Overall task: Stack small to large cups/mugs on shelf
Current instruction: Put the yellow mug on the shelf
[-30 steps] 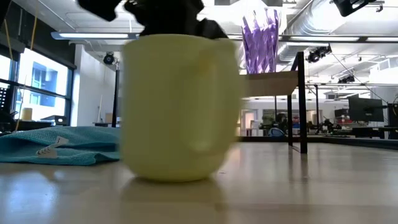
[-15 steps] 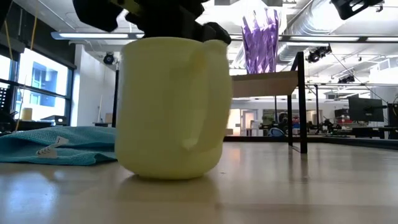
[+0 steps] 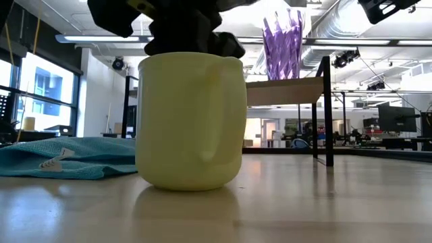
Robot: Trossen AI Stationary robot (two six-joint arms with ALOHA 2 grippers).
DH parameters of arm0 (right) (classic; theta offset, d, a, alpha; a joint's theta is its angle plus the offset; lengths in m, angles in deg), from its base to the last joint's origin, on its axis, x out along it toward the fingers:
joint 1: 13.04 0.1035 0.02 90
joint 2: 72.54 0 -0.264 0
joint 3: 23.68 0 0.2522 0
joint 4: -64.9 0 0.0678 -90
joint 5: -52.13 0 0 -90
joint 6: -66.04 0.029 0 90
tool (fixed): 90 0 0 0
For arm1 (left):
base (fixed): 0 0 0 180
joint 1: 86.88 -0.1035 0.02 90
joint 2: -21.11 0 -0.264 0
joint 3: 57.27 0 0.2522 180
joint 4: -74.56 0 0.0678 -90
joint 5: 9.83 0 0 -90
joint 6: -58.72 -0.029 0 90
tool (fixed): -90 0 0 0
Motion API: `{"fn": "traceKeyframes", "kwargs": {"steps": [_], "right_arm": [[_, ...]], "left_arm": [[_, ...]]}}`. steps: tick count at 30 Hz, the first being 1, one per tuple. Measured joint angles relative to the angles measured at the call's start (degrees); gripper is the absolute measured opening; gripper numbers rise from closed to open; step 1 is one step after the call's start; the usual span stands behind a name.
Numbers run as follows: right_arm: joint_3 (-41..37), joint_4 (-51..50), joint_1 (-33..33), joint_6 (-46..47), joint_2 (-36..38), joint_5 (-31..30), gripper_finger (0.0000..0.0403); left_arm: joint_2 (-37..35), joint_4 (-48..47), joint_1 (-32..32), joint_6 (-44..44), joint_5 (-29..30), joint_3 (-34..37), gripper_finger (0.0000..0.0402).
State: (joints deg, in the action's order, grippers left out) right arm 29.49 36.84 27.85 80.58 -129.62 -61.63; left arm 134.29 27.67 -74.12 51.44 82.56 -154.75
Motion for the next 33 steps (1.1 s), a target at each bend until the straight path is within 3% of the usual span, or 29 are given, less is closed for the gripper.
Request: {"fn": "traceKeyframes", "kwargs": {"steps": [11, 23, 33], "right_arm": [[0.0, 0.0, 0.0, -1.1, 0.0, -0.1, 0.0067], [0.0, 0.0, 0.0, 0.0, 0.0, -0.1, 0.0067], [-1.3, 2.0, 0.0, -0.1, 0.1, -0.1, 0.0067]], "left_arm": [[-0.1, -7.9, 0.0, 14.4, 4.8, -0.3, 0.0157], [-0.3, -18.2, 0.0, 26.3, 3.6, -9.0, 0.0159], [-0.3, -24.1, 0.0, 34.4, 3.2, -9.2, 0.0159]]}}
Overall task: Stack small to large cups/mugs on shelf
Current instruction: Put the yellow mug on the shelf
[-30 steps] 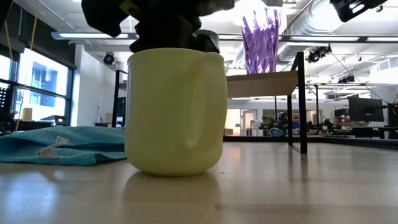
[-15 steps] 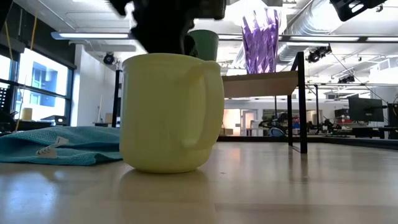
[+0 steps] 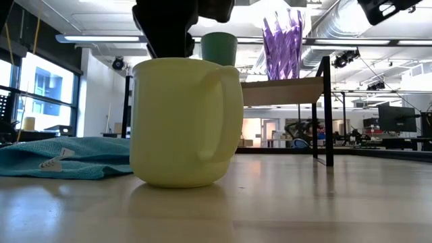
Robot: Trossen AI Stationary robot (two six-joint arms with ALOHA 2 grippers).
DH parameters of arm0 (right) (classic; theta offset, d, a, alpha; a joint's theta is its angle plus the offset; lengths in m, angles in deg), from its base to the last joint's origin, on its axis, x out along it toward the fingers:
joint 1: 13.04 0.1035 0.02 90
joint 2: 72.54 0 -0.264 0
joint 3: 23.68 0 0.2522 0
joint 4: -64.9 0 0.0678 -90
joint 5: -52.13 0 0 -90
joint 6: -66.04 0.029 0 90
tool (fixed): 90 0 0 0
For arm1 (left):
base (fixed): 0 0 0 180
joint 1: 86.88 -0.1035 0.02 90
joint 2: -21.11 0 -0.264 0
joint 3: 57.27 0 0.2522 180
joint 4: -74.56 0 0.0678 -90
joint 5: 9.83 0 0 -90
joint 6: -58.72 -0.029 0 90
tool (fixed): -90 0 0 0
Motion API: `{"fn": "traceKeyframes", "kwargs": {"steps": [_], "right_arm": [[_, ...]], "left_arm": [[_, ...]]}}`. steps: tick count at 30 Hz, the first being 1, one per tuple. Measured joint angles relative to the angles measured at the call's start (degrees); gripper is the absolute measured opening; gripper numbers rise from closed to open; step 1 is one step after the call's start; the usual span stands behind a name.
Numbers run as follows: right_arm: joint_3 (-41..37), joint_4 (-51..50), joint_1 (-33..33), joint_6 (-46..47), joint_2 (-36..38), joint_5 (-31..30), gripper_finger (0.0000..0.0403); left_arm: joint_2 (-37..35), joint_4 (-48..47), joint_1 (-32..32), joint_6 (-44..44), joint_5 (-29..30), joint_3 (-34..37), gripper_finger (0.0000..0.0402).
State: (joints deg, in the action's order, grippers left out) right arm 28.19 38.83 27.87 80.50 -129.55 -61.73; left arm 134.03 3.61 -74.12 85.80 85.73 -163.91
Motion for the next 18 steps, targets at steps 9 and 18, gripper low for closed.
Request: {"fn": "traceKeyframes", "kwargs": {"steps": [9, 18], "right_arm": [[-7.9, 9.3, 0.0, 1.6, 0.0, 0.0, 0.0067], [-8.5, 11.0, 0.0, 0.4, 0.2, 0.0, 0.0067]], "left_arm": [[0.0, 0.4, 0.0, 2.0, -4.6, 0.1, 0.0159], [0.4, 2.3, 0.0, 4.6, -5.0, 0.2, 0.0159]]}}
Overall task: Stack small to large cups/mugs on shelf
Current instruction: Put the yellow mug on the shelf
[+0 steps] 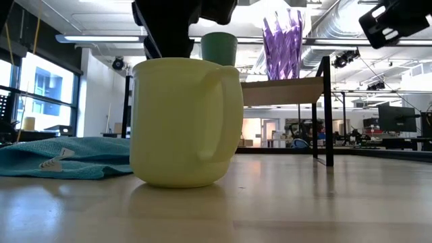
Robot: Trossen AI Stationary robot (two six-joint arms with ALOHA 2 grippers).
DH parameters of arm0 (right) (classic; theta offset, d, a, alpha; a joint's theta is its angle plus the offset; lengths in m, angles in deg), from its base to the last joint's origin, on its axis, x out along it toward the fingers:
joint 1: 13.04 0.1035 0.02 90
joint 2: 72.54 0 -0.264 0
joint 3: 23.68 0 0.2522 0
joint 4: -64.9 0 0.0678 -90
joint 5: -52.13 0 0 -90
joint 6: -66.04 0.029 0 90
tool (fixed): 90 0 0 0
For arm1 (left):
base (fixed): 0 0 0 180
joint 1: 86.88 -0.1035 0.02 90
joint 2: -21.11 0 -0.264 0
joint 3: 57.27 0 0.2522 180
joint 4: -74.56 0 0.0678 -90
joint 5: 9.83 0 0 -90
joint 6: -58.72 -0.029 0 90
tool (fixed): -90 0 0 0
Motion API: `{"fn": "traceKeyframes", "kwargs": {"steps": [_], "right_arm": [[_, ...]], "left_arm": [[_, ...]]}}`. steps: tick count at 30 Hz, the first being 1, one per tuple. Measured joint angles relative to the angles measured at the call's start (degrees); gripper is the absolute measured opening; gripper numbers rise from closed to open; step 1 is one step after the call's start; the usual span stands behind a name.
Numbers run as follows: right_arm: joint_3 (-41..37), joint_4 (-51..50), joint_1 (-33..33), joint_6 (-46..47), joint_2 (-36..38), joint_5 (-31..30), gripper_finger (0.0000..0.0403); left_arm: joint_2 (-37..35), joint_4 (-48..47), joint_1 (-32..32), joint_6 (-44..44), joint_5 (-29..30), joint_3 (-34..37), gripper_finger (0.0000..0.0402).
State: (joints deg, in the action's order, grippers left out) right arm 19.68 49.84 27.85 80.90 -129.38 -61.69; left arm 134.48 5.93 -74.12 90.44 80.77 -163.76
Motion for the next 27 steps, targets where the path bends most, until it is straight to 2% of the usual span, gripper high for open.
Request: {"fn": "traceKeyframes", "kwargs": {"steps": [19, 23, 27], "right_arm": [[0.8, 2.2, 0.0, -2.3, 0.0, 0.0, 0.0067], [0.8, 2.5, 0.0, -2.3, 0.0, 0.0, 0.0067], [0.8, 2.5, 0.0, -2.3, 0.0, 0.0, 0.0067]], "left_arm": [[0.3, 1.1, 0.0, -1.4, -1.2, 2.8, 0.0157], [0.3, 0.8, 0.0, -3.5, -1.2, 2.8, 0.0125], [0.3, 0.8, 0.0, -5.8, 0.2, 2.8, 0.006]]}}
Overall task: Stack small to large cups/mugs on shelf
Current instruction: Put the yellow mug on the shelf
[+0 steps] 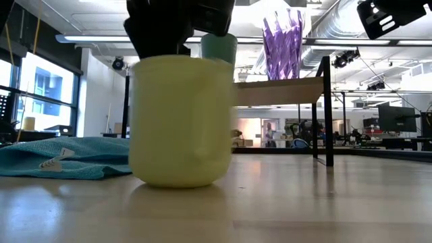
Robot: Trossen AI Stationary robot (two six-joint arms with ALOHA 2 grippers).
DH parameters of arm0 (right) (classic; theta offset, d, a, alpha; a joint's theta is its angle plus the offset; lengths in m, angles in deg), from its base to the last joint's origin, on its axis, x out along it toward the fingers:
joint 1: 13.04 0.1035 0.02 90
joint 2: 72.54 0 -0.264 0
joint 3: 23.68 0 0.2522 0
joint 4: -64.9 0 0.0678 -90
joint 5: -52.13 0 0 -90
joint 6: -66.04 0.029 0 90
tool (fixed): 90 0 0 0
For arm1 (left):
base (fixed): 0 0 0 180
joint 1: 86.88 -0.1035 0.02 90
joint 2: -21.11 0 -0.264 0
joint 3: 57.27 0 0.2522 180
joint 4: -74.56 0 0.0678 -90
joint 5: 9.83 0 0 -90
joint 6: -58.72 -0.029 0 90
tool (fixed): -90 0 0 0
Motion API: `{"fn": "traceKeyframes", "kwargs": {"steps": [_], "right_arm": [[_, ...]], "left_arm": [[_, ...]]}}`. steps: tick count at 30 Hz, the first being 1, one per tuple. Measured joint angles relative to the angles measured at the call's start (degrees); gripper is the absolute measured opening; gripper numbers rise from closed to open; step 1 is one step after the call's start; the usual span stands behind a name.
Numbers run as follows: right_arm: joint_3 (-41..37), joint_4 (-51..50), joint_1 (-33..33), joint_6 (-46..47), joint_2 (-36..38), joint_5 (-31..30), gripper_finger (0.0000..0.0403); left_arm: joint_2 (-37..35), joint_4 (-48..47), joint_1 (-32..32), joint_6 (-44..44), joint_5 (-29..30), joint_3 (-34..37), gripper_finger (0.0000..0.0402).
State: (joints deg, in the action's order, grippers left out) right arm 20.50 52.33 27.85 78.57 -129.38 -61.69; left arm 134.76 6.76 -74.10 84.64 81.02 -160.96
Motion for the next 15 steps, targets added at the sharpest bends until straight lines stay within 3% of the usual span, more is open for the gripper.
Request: {"fn": "traceKeyframes", "kwargs": {"steps": [3, 15], "right_arm": [[0.0, 0.0, 0.0, 0.0, 0.0, 0.0, 0.0067], [0.0, -0.1, 0.0, 0.0, 0.0, 0.0, 0.0067]], "left_arm": [[0.0, 0.0, 0.0, -1.2, 1.6, 0.0, 0.0011], [-0.3, -1.8, 0.0, -5.5, 4.9, 0.0, 0.0005]]}}
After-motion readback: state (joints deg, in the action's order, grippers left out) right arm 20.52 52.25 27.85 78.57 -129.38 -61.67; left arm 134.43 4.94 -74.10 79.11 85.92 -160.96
